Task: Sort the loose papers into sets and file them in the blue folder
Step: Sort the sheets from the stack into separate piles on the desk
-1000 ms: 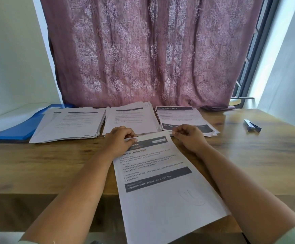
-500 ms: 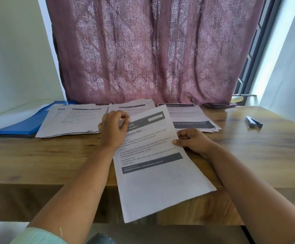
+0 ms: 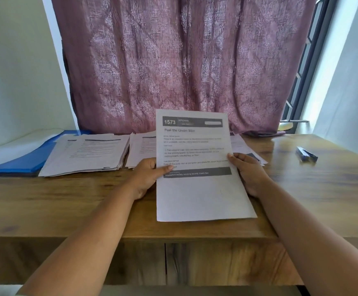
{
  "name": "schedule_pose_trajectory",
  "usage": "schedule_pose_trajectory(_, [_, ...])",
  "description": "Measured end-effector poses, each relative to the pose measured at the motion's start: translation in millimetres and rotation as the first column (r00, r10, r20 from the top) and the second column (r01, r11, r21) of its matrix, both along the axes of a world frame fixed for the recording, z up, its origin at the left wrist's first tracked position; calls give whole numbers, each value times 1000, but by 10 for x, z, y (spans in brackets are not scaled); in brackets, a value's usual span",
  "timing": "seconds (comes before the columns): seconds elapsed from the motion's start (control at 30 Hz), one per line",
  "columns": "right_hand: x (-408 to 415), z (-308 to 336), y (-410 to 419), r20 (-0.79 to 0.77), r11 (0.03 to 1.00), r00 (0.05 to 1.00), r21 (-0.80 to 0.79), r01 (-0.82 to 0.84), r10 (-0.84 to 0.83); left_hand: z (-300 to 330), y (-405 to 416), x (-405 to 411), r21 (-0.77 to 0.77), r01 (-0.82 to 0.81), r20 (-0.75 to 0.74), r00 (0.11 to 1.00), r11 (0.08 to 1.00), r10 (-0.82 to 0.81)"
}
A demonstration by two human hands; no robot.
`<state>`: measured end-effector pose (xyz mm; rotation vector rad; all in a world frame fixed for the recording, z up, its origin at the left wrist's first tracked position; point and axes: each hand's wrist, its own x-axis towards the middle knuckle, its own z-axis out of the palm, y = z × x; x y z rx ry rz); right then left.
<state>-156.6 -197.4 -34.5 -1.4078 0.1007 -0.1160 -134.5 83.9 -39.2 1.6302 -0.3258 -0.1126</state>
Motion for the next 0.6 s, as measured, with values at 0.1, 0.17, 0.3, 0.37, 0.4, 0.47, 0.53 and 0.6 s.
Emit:
schedule_pose_trajectory(0.1, [-20,0,7,-63,993,993,-60,-105,101,3,9,38,-52,-91,26,995,995,92])
schedule_pose_trajectory(0.17, [-11,-19,11,-62,989,991,-81,-124,119,2,12,47,-60,-125,37,991,990,128])
schedule_pose_trajectory(0.3, [10,-34,6,-37,987,990,-76,-140,137,8,9,35,-67,-172,73,982,983,177])
schedule_pose_trajectory(0.37, [9,-42,0,-37,979,984,-97,-179,177,22,9,19,-86,-224,97,968,971,232])
schedule_pose_trajectory(0.4, [11,-51,-4,-44,970,977,-124,-211,207,24,13,21,-92,-258,111,957,962,268])
schedule_pose_trajectory(0.47, [33,-85,-8,-60,949,967,-184,-255,248,22,30,42,-97,-333,138,929,938,344])
schedule_pose_trajectory(0.53, [78,-120,-7,-48,957,977,-198,-211,206,27,25,51,-93,-375,132,914,922,385])
schedule_pose_trajectory(0.6, [108,-128,-2,-3,976,998,-208,-66,67,25,-16,52,-69,-354,56,932,933,358])
